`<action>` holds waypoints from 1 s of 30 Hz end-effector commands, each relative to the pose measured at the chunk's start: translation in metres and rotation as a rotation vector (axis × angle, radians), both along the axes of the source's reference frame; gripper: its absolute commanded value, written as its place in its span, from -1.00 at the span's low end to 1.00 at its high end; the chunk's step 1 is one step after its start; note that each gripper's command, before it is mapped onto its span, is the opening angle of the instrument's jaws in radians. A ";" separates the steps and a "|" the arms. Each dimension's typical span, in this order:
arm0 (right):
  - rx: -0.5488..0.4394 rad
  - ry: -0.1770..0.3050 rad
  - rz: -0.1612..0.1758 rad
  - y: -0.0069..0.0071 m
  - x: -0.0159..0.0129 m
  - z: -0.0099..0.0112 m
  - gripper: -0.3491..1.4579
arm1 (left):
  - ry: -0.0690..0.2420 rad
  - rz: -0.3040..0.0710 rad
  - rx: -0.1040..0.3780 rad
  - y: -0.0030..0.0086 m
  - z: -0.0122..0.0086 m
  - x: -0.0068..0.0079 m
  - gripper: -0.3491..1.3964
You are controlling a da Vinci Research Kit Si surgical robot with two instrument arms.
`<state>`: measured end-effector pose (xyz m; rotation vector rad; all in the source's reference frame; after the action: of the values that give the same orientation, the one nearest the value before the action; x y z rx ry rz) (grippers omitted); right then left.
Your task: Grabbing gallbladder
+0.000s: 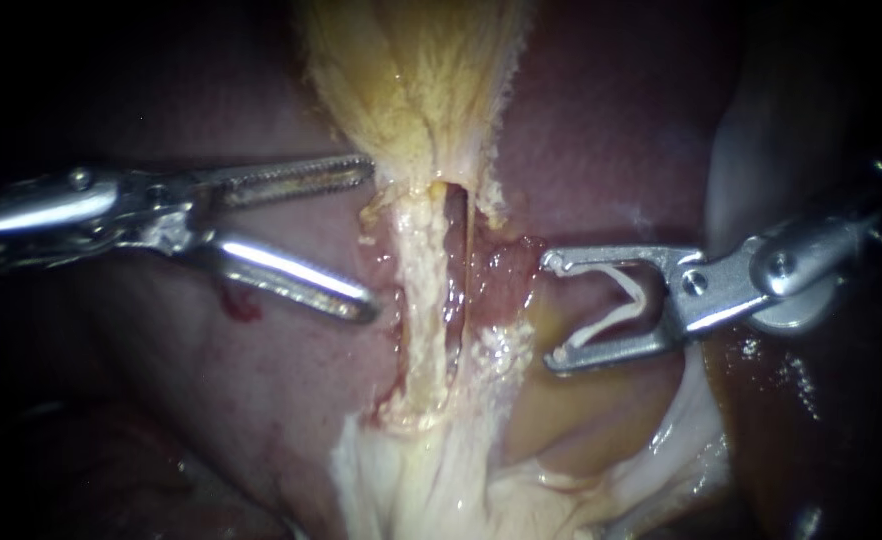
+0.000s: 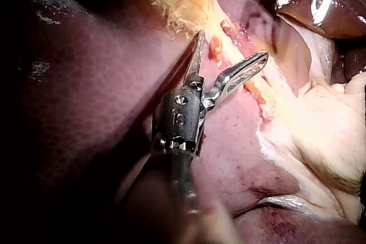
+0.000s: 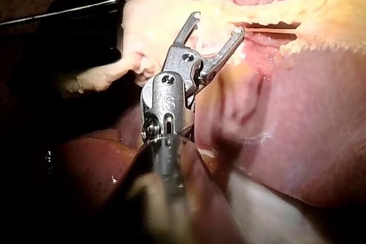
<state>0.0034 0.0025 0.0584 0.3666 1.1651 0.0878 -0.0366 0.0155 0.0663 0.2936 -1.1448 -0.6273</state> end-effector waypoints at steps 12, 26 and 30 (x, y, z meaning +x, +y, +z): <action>0.000 0.000 0.001 0.0000 0.0001 0.0000 -0.06 | 0.047 -0.039 0.079 0.0000 0.0017 -0.0006 -0.29; 0.000 0.000 0.000 -0.0001 0.0002 -0.0001 -0.06 | 0.103 -0.059 0.160 0.0003 0.0017 0.0009 -1.00; 0.000 0.000 0.000 -0.0001 0.0002 -0.0001 -0.06 | 0.114 -0.057 0.167 0.0002 0.0005 0.0013 -1.00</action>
<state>0.0035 0.0025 0.0583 0.3665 1.1649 0.0885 -0.0352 0.0157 0.0664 0.3652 -0.9925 -0.7840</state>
